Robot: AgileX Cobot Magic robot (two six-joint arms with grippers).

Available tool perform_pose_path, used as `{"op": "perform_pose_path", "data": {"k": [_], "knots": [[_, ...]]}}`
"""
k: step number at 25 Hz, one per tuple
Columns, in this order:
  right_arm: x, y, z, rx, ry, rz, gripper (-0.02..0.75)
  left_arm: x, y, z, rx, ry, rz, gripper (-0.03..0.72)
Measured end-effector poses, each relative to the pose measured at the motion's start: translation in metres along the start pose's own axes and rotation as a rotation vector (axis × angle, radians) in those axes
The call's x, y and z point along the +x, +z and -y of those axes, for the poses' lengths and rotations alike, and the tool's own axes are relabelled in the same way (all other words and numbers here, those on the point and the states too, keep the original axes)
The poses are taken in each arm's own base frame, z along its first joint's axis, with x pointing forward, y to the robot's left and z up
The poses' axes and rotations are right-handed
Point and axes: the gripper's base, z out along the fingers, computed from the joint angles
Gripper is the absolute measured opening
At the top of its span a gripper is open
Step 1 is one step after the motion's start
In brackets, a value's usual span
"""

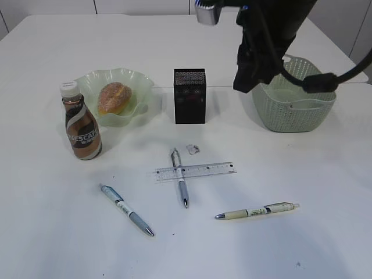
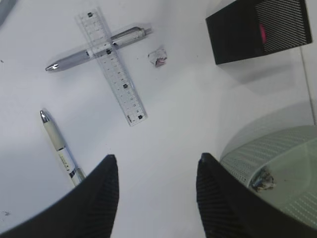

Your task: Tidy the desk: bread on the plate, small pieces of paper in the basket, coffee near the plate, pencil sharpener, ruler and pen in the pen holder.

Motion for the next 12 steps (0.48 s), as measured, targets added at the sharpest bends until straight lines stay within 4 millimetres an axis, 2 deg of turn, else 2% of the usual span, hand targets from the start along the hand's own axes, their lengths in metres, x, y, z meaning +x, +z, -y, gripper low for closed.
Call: {"op": "perform_pose_path", "data": {"k": [2, 3, 6, 7, 12], "knots": [[0.000, 0.003, 0.000, -0.003, -0.008, -0.003, 0.406, 0.001, 0.000, 0.000, 0.000, 0.000, -0.006, 0.474], [-0.001, 0.021, 0.002, -0.037, -0.050, -0.028, 0.405, 0.001, 0.000, 0.000, 0.000, 0.000, -0.006, 0.474], [-0.002, 0.039, 0.003, -0.071, -0.063, -0.048, 0.405, 0.001, 0.000, 0.000, 0.000, 0.000, -0.008, 0.474], [-0.002, 0.053, 0.003, -0.097, -0.068, -0.063, 0.405, 0.001, 0.000, 0.000, 0.000, 0.000, -0.008, 0.474], [-0.003, 0.070, 0.003, -0.129, -0.065, -0.075, 0.406, 0.001, 0.000, 0.000, 0.000, 0.000, -0.016, 0.474]]}}
